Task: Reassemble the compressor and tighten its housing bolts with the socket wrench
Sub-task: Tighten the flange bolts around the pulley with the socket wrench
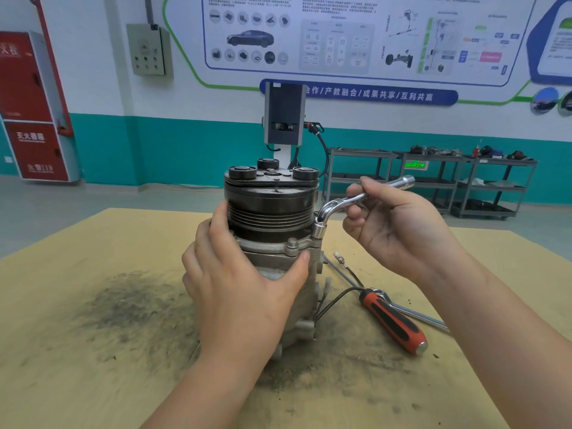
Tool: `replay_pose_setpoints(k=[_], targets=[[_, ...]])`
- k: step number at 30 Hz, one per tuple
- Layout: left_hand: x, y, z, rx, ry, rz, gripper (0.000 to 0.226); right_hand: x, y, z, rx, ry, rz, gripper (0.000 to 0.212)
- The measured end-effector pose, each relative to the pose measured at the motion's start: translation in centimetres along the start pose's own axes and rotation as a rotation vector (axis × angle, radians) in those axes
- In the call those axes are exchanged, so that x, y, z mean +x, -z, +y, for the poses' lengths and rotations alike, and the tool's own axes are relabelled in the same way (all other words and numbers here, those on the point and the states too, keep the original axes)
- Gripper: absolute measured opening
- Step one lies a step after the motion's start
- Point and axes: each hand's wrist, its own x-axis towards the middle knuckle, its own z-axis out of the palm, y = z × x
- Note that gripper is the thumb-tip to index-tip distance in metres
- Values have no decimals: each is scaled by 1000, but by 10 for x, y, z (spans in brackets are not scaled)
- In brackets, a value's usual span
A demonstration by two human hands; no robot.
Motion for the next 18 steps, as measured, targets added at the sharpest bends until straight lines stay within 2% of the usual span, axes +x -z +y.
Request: replay_pose_setpoints(k=[3, 10, 18], targets=[[0, 0, 0, 0, 2, 0, 103, 0, -2, 2, -13, 27, 3, 13], [0, -1, 3, 10, -4, 11, 102, 5, -3, 8, 92, -92, 28, 24], [0, -1, 3, 6, -6, 15, 104, 13, -20, 13, -3, 53, 20, 20]])
